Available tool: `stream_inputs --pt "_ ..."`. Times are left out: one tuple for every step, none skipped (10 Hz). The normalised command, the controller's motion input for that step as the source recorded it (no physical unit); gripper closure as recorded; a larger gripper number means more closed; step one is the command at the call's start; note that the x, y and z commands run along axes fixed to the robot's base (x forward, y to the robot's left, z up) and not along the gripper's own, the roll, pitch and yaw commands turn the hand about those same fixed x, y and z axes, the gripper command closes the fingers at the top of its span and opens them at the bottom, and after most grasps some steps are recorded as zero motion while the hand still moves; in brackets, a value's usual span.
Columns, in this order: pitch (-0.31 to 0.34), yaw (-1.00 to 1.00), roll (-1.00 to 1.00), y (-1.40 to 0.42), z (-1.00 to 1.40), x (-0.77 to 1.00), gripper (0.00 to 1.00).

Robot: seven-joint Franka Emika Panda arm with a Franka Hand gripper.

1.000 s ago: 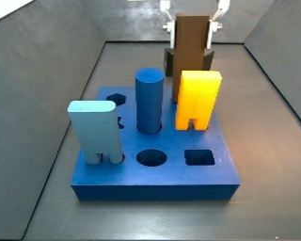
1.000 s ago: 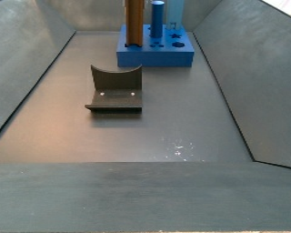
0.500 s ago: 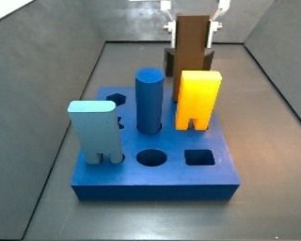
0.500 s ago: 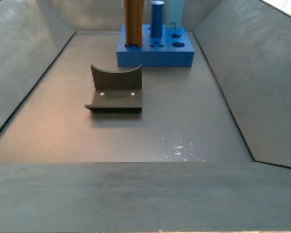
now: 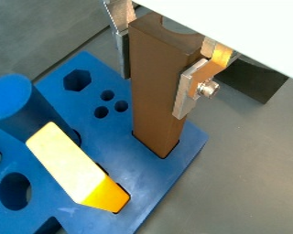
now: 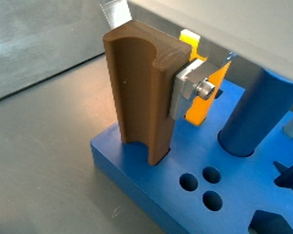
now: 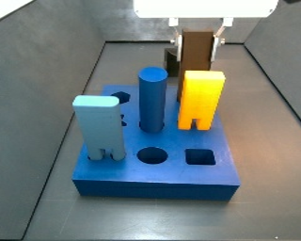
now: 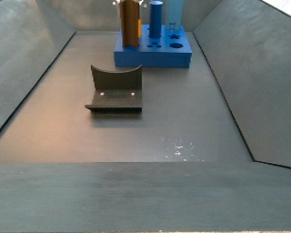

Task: Pick up the arch object. Move up. Rotate the arch object. Move to above the board. Insert the arch object.
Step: Insert the arch object.

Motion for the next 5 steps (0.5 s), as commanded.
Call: stream_inputs --pt "-0.074 0.05 0.49 -0.23 -0.41 -0.11 1.0" --pt "-0.106 0.05 0.49 -0.22 -0.38 -0.05 1.0" --pt "-0.084 0.03 0.46 -0.27 -0.43 -0.05 1.0" --pt "0.0 0.0 0.11 0.0 -0.16 -0.04 1.0" --pt "0.0 0.0 0.0 0.0 0.0 0.0 1.0"
